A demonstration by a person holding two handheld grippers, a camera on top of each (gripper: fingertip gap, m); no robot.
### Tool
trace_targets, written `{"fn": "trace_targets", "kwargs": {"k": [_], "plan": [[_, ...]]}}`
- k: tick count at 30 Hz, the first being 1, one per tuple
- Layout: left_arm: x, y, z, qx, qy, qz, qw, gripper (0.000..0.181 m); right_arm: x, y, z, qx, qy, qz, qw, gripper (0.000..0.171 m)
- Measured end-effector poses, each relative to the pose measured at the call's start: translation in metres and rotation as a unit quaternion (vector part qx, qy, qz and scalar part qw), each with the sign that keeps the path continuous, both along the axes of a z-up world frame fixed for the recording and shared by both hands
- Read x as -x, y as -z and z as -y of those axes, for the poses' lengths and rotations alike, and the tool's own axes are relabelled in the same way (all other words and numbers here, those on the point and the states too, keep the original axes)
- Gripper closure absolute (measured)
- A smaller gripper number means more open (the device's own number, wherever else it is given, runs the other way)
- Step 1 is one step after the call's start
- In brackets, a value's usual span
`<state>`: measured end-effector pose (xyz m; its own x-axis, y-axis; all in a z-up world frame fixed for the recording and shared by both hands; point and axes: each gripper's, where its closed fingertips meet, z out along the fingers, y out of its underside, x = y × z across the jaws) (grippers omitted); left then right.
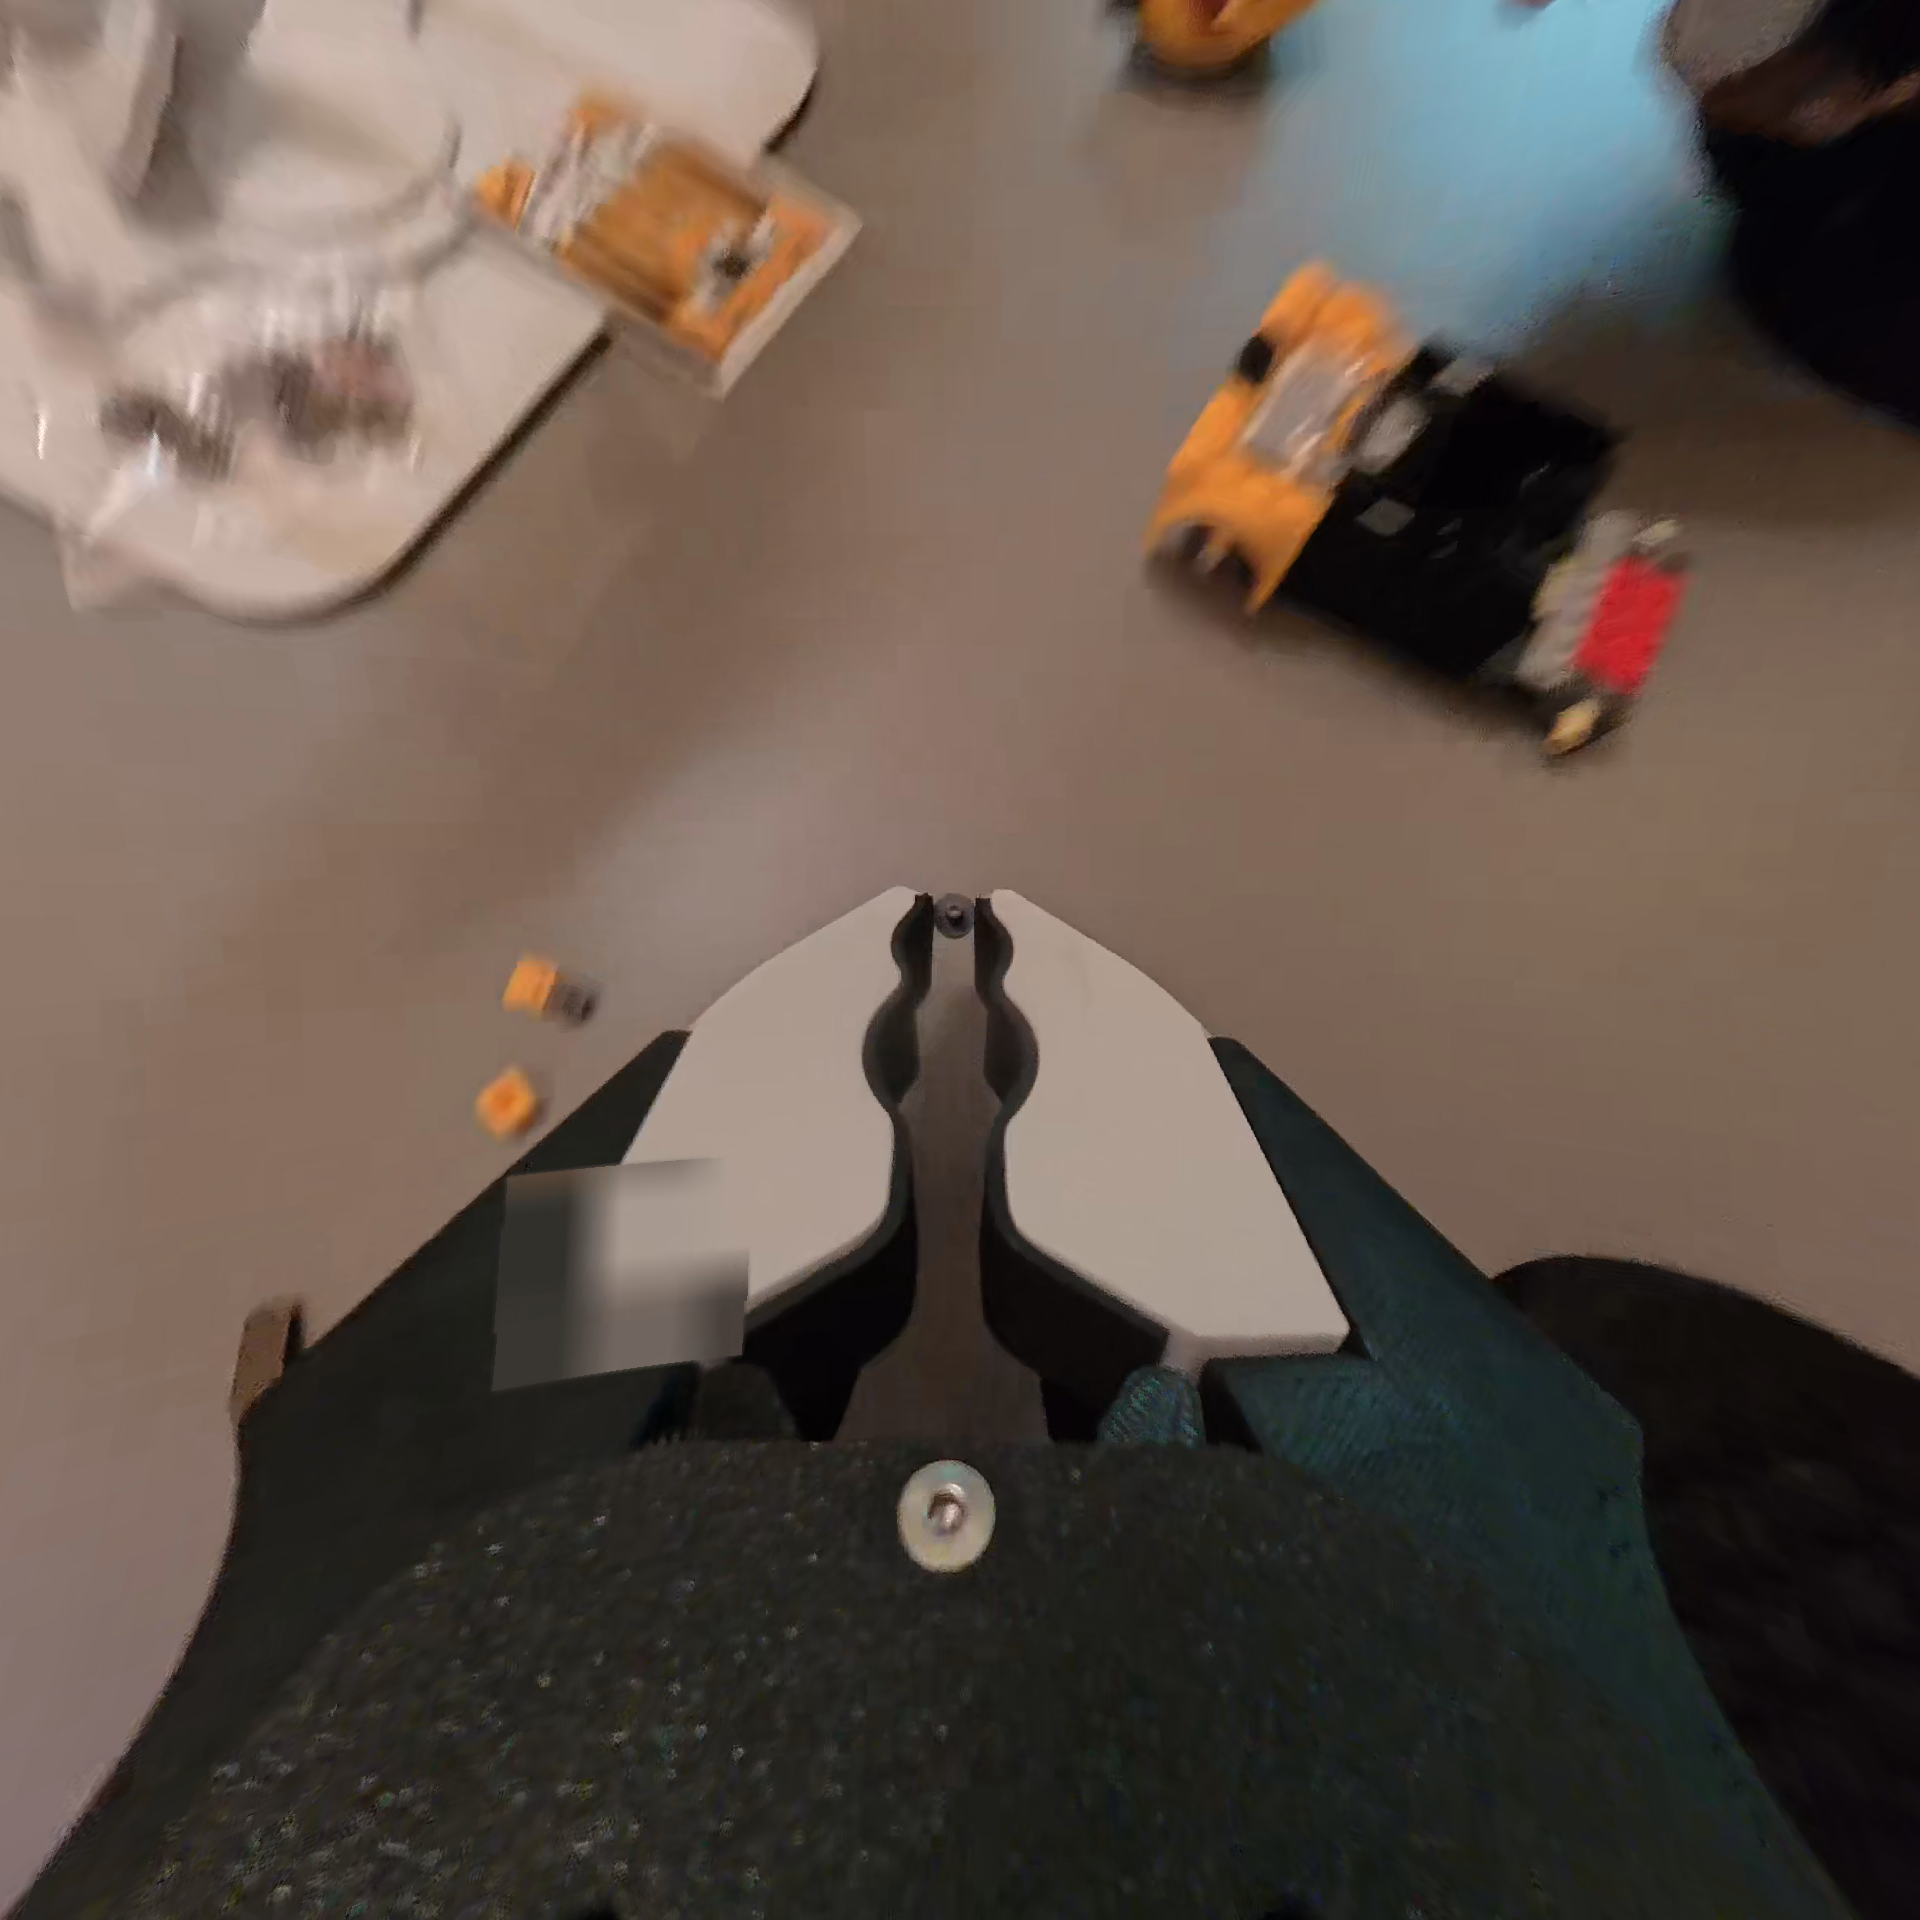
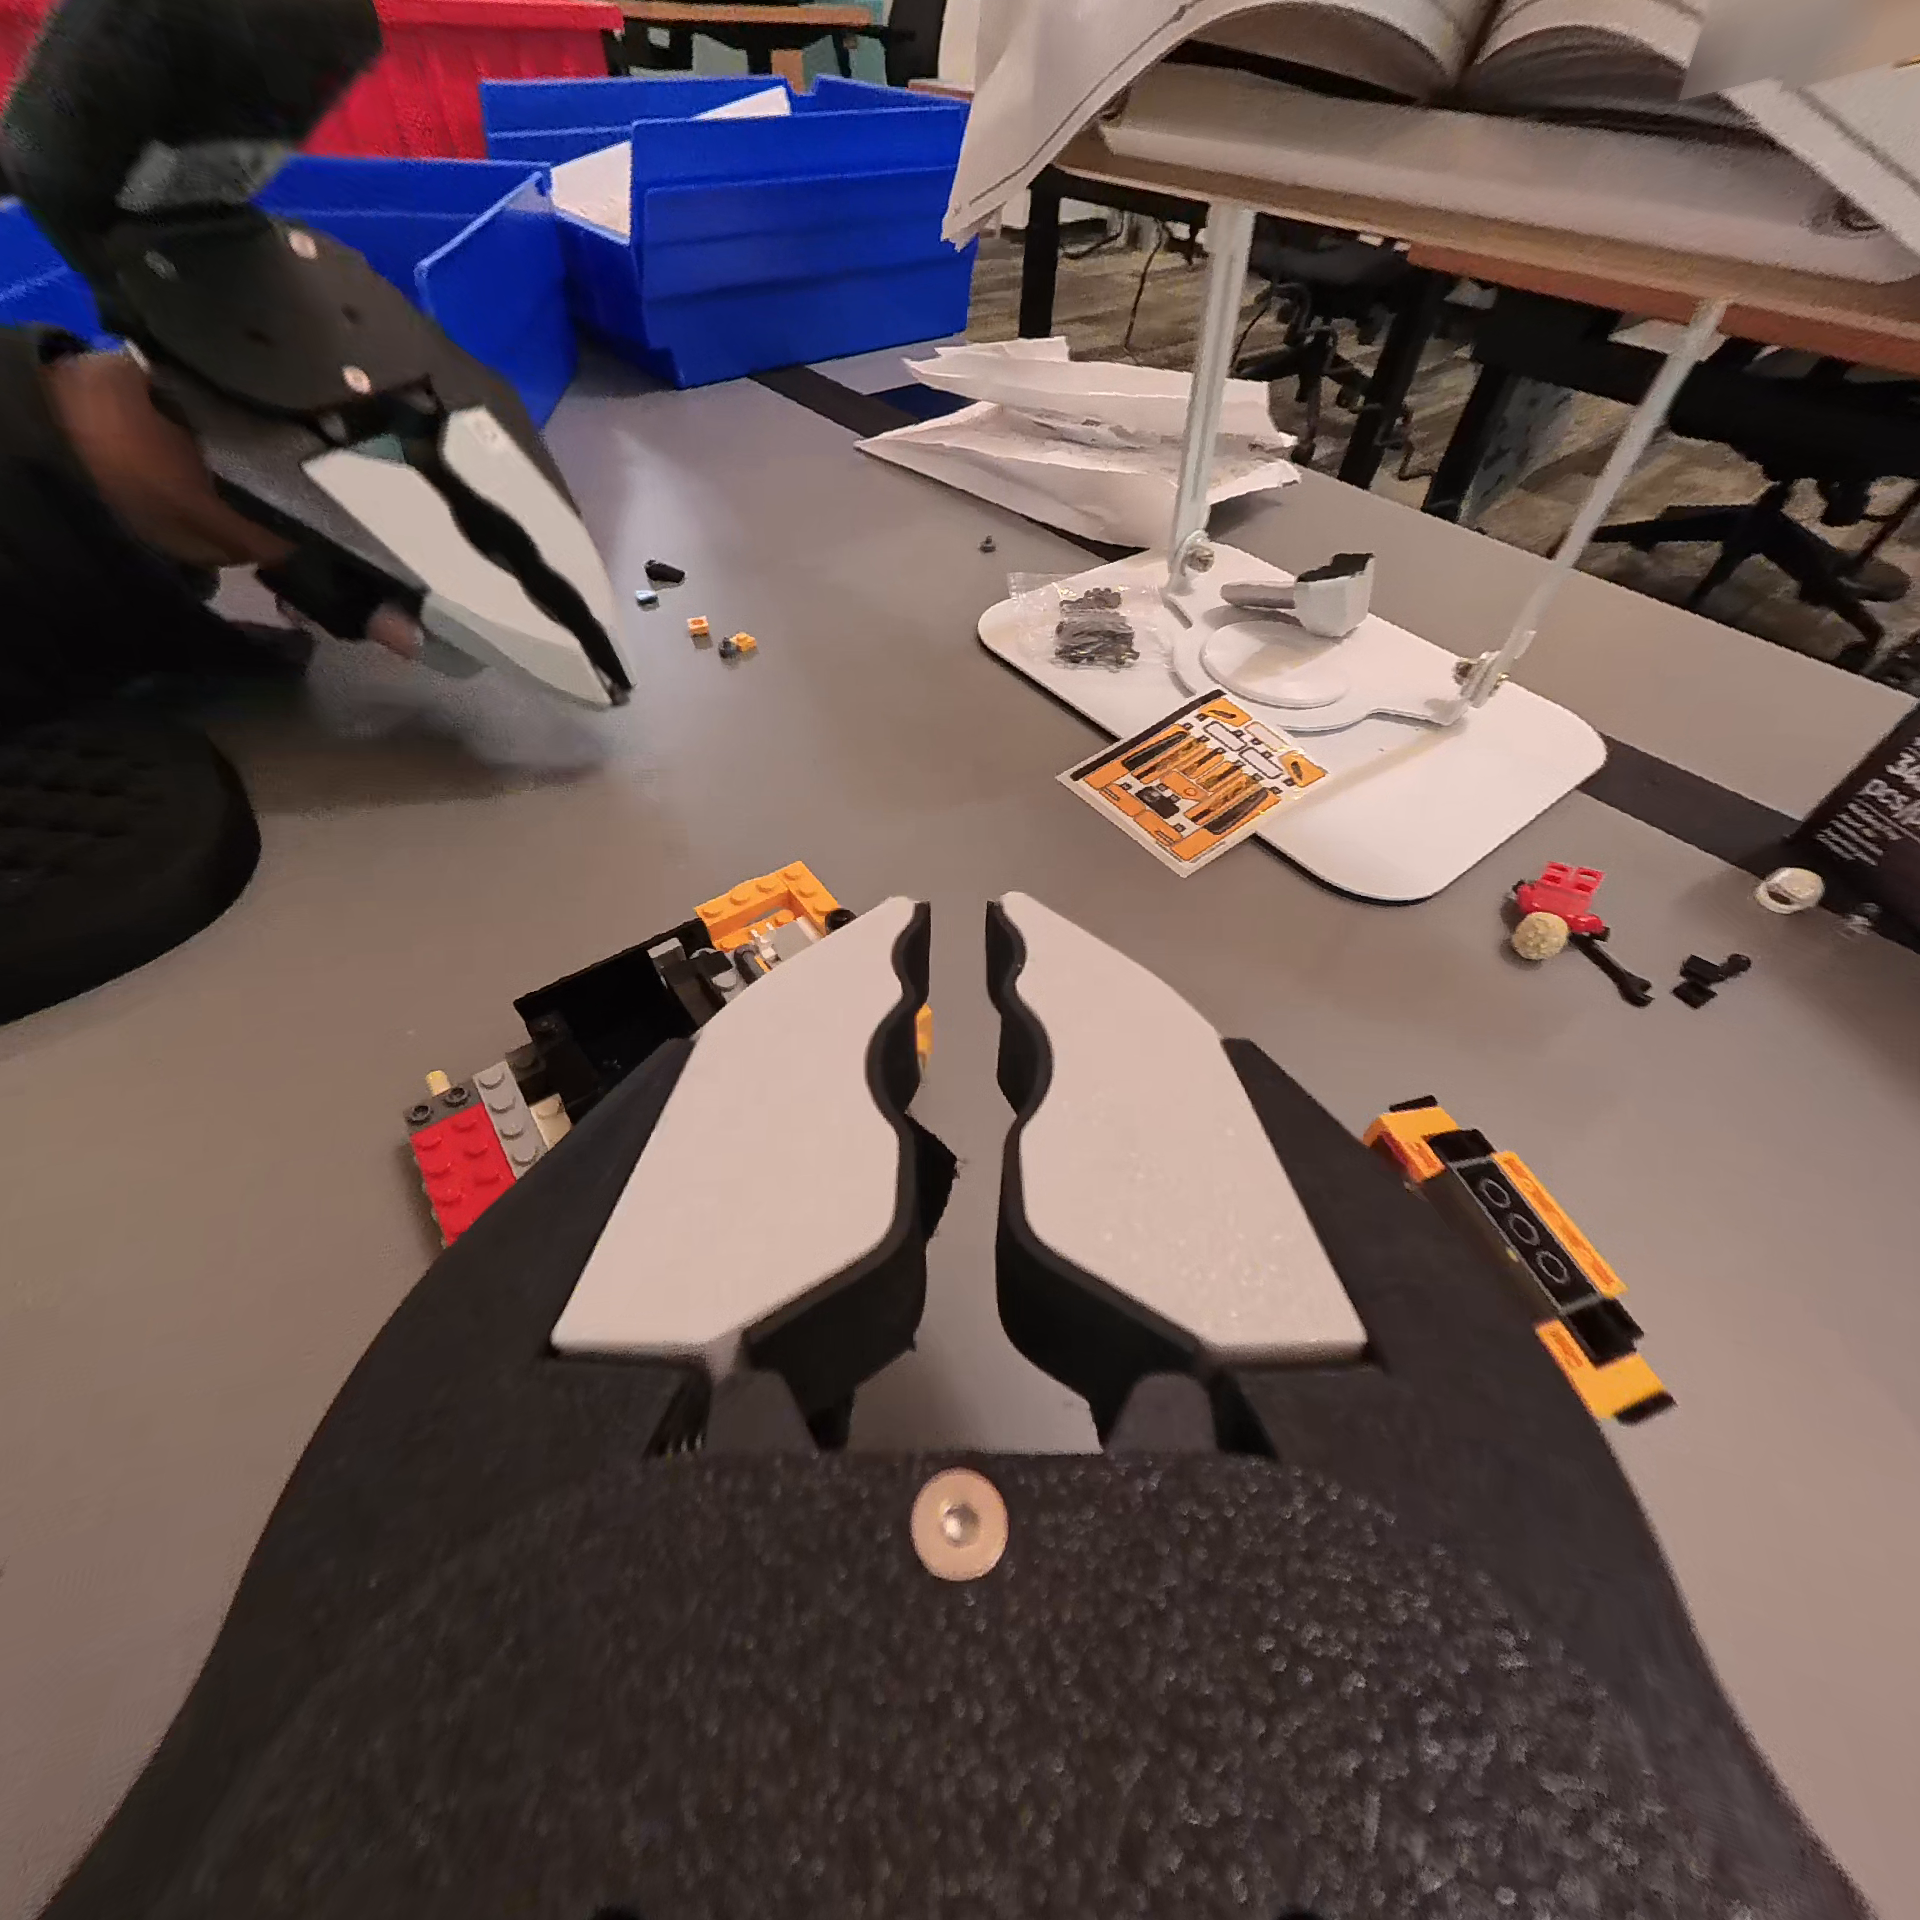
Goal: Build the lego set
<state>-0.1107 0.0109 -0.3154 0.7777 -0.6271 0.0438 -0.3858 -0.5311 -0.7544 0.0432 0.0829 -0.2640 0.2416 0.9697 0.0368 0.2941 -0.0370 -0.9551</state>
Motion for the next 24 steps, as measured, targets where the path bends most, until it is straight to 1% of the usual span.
{"fn": "trace_targets", "kwargs": {"k": [3, 5, 8, 10, 12, 15, 20, 24], "plan": [[-0.039, -0.028, -0.01, -0.035, 0.06, 0.014, 0.997, 0.174, 0.008, -0.001, 0.002, -0.014, -0.042, 0.017, 0.999, 0.161], [-0.063, -0.039, -0.018, -0.04, 0.103, 0.024, 0.994, 0.174, 0.015, 0.003, 0.006, -0.035, -0.095, 0.04, 0.994, 0.158], [-0.088, -0.04, -0.034, -0.029, 0.149, 0.03, 0.988, 0.174, 0.023, 0.016, 0.011, -0.013, -0.179, 0.067, 0.982, 0.154], [-0.097, -0.032, -0.044, -0.012, 0.172, 0.029, 0.985, 0.174, 0.025, 0.028, 0.013, 0.016, -0.213, 0.086, 0.973, 0.147], [-0.103, -0.023, -0.051, 0.008, 0.189, 0.034, 0.981, 0.174, 0.026, 0.036, 0.011, 0.026, -0.224, 0.088, 0.97, 0.143], [-0.109, -0.011, -0.056, 0.035, 0.209, 0.041, 0.976, 0.174, 0.026, 0.036, 0.012, 0.036, -0.236, 0.073, 0.968, 0.142], [-0.113, -0.004, -0.053, 0.053, 0.23, 0.031, 0.971, 0.174, 0.026, 0.028, 0.015, 0.056, -0.238, 0.044, 0.969, 0.142], [-0.111, -0.002, -0.051, 0.059, 0.228, 0.016, 0.972, 0.174, 0.026, 0.027, 0.015, 0.059, -0.234, 0.04, 0.97, 0.142]]}}
